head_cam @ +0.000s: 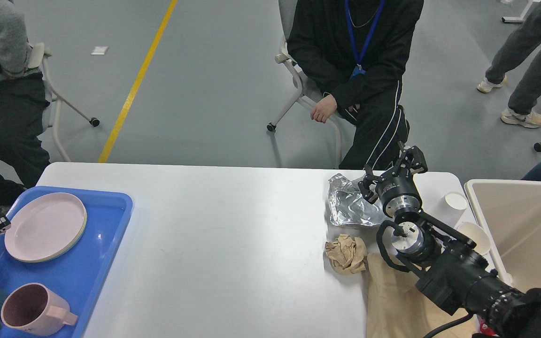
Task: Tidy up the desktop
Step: 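Carry the pink plate with the left gripper onto the yellow plate, then release the plate and raise the left gripper away from the tray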
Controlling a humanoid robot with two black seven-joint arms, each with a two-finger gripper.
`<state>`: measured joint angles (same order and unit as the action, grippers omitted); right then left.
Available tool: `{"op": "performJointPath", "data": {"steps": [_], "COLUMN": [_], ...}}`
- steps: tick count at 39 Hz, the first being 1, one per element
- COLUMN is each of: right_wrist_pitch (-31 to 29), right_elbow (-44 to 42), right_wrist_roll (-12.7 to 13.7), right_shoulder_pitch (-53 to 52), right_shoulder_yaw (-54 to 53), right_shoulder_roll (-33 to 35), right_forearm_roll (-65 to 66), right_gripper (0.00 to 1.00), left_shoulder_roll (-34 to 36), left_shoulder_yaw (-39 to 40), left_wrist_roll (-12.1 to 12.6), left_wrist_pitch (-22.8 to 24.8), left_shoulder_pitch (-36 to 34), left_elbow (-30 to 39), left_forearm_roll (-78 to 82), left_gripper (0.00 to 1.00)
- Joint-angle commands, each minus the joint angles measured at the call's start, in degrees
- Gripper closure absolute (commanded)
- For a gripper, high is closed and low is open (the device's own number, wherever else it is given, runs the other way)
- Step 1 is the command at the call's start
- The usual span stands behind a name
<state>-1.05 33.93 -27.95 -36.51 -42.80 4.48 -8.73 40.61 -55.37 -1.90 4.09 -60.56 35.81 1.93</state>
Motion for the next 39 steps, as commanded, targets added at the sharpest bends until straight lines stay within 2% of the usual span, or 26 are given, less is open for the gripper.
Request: {"op": "performJointPath", "data": {"steps": [1,5,9,20,23,27,32,39], "right_wrist_pitch": [0.0,0.0,0.0,0.0,0.0,0.0,0.0,0.0], "right_elbow": [0.0,0.0,0.0,0.0,0.0,0.0,0.0,0.0], "right_wrist_roll": [0.0,0.0,0.0,0.0,0.0,0.0,0.0,0.0], "right_shoulder_pitch": [-0.1,-0.1,-0.1,-0.1,-0.1,-0.1,-0.1,-0.1], "right_shoulder_yaw": [0.0,0.0,0.0,0.0,0.0,0.0,0.0,0.0], "right_shoulder_roll": [0.0,0.0,0.0,0.0,0.0,0.0,0.0,0.0], "right_forearm_roll": [0.0,0.0,0.0,0.0,0.0,0.0,-0.1,0.0], "right_gripper": [0.00,0.00,0.00,0.00,0.00,0.00,0.00,0.00], "left_shoulder_roll": [0.0,0.3,0.6,3.1,3.7,4.3,5.4,5.4], "left_shoulder_yaw": [0.0,0.6,5.2,27.0,31.3,32.6,34.5,53.1], "left_wrist_roll": [0.1,-0.1,-0.9,-0.2,0.1,0.1,-1.0,-0.8], "left_wrist_pitch": [0.0,0.0,-0.5,-0.8,-1.0,-1.1,-1.2,-1.2], "left_shoulder_pitch": [-0.1,-0.7,-1.2,-1.8,-1.1,-0.6,-0.6,0.3], "left_elbow": [0.1,0.1,0.1,0.0,0.0,-0.1,-0.9,-1.0], "left_forearm_roll": [0.0,-0.1,-0.6,-0.8,-0.7,-0.8,-1.1,-1.4], "left_gripper": [0.43,0.40,0.40,0.39,0.34,0.31,0.29,0.23]}}
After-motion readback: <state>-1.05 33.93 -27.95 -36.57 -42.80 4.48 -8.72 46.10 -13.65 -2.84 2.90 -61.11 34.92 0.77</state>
